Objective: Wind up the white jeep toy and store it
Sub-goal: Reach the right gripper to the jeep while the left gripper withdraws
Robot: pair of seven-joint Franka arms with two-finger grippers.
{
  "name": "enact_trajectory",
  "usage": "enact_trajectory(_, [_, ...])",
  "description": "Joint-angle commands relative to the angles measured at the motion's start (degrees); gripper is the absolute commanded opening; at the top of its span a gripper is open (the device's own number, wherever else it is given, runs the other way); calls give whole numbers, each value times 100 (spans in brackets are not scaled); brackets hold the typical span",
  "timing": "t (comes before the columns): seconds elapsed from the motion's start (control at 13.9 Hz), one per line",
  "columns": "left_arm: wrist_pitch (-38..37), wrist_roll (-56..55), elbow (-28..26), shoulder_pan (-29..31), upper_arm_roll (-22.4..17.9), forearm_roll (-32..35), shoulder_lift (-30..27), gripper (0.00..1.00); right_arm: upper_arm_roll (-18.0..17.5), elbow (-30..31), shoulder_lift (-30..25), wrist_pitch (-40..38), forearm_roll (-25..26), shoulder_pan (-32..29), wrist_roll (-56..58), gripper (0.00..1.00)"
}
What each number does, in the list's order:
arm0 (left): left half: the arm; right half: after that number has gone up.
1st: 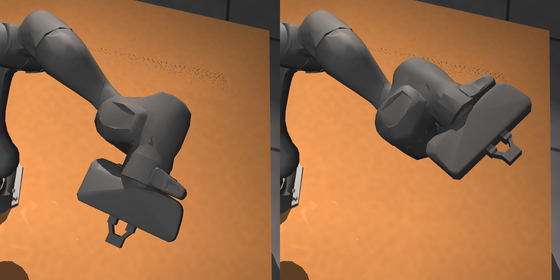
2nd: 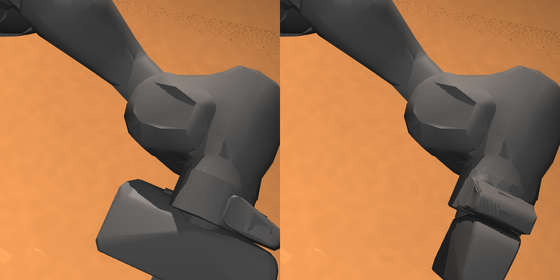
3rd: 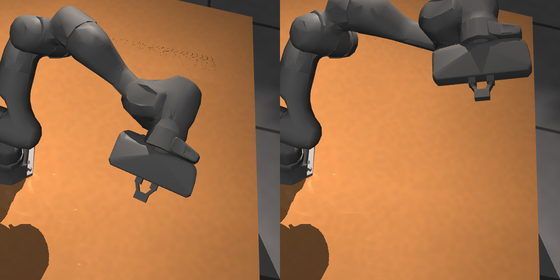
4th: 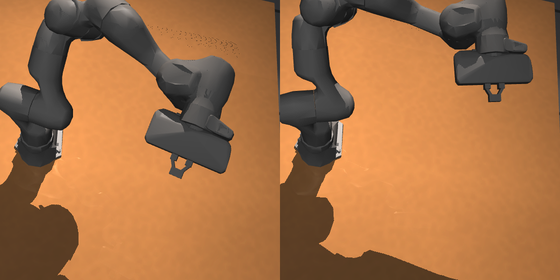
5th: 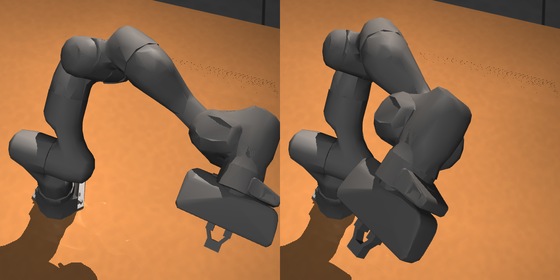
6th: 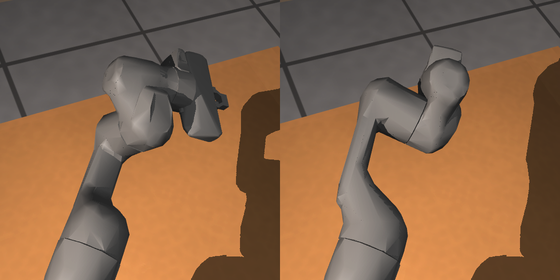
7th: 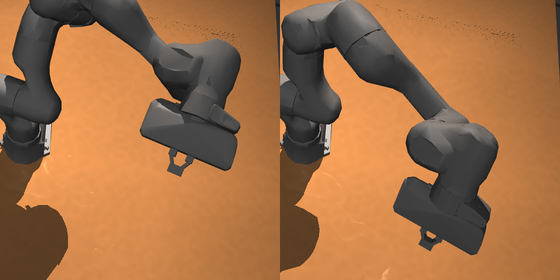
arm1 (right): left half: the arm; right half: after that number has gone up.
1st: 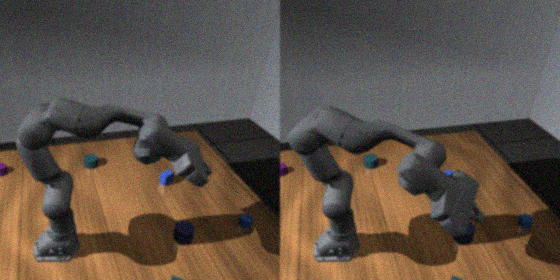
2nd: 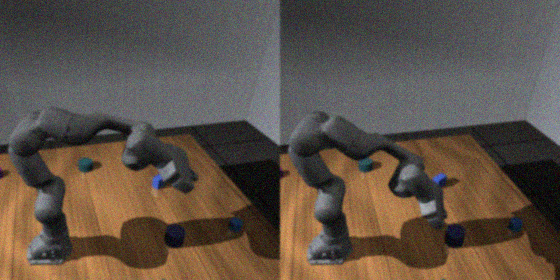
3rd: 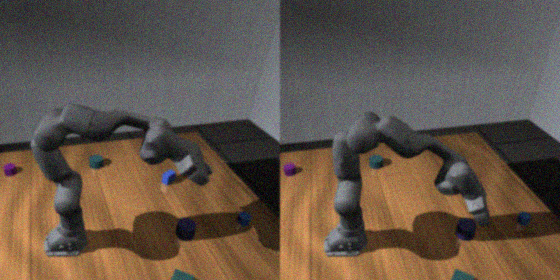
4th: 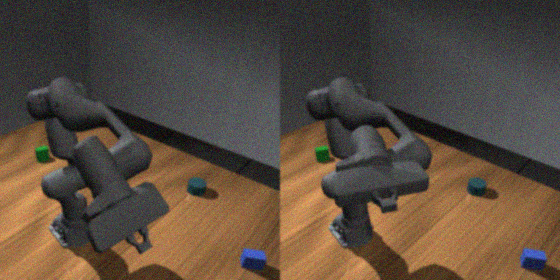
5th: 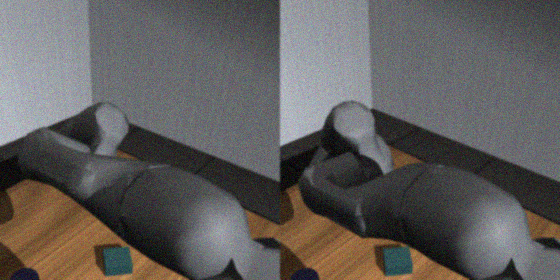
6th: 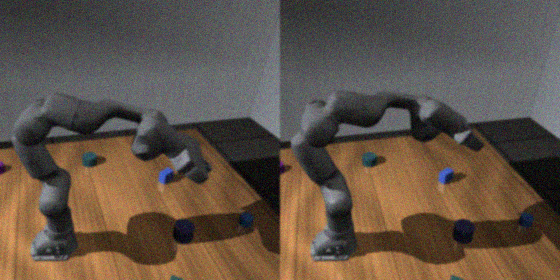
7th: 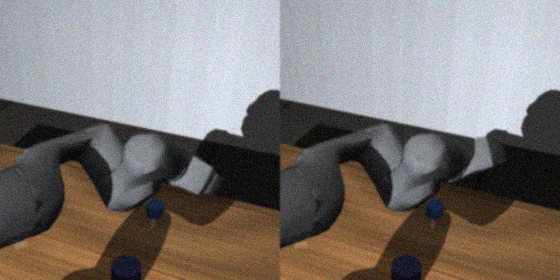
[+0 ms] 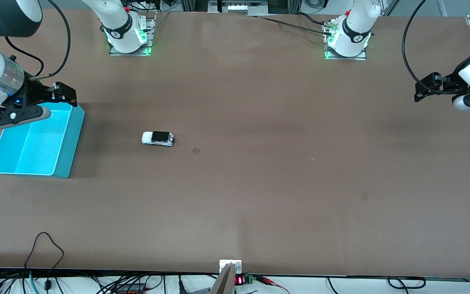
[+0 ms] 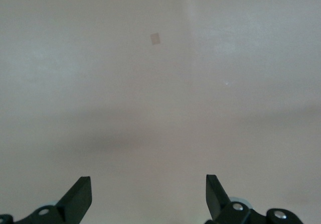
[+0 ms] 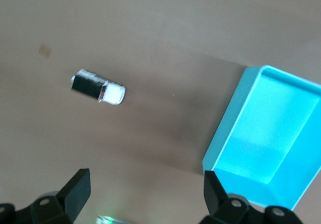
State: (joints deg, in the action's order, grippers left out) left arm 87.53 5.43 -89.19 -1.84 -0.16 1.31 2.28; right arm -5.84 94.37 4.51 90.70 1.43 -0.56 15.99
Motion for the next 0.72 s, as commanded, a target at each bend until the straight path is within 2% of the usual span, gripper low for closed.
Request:
enact_trajectory(0.0, [-61,397,568,-89,7,9,613,100,-40,186,41,-9,-133,-23,1140,100])
enact_trajectory(0.14, [-210,932,578,-36,7,-113,633,100,-40,379,49,61,-388,-23,1851,100])
enact_trajectory(0.29, [-141,934,657,-45,7,9,659,100,-40,756,23,499,-406,-23,2922,100])
enact_trajectory(0.65, [-18,873,657,-37,43,265,642,100,-83,2161,23,2377,-406,310,4831,100])
